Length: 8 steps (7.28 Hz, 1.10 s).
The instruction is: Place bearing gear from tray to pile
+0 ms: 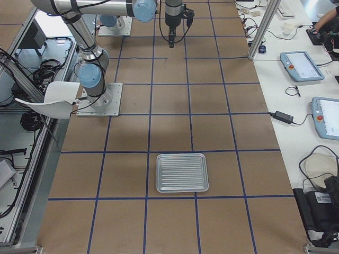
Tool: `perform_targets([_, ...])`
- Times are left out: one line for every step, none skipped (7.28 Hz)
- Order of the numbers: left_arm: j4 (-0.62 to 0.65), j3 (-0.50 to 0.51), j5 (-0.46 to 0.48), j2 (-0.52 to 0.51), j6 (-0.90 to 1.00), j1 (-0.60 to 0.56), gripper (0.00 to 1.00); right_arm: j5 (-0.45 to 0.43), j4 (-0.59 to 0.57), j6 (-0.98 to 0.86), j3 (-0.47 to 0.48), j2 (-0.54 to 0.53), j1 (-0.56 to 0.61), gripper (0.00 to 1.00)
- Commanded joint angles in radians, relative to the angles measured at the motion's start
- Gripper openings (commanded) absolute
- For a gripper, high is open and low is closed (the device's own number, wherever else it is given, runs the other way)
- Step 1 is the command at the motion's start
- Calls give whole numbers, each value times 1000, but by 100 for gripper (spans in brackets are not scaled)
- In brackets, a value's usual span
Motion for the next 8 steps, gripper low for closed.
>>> perform_targets([-26,-9,-11,7,2,7,100,-6,-2,5,8,-20,2,100])
perform_targets([-28,-12,-11,10,2,5,100,-6,1,7,8,-36,2,100])
perform_targets([-26,-13,-11,10,2,7,100,-1,1,5,8,-39,2,100])
perform_targets([-23,-12,-11,13,2,13,100,-3,4,5,8,-40,2,100])
perform_targets([-23,-12,-8,16,3,16,100,-3,10,7,11,-39,2,100])
perform_targets([-23,-12,-8,17,3,16,100,-24,57,14,11,-39,-3,100])
perform_targets([-23,-12,-5,17,3,15,100,-97,122,14,11,-39,-7,100])
perform_targets([-23,-12,-3,16,3,19,100,-105,116,19,11,-37,-1,100])
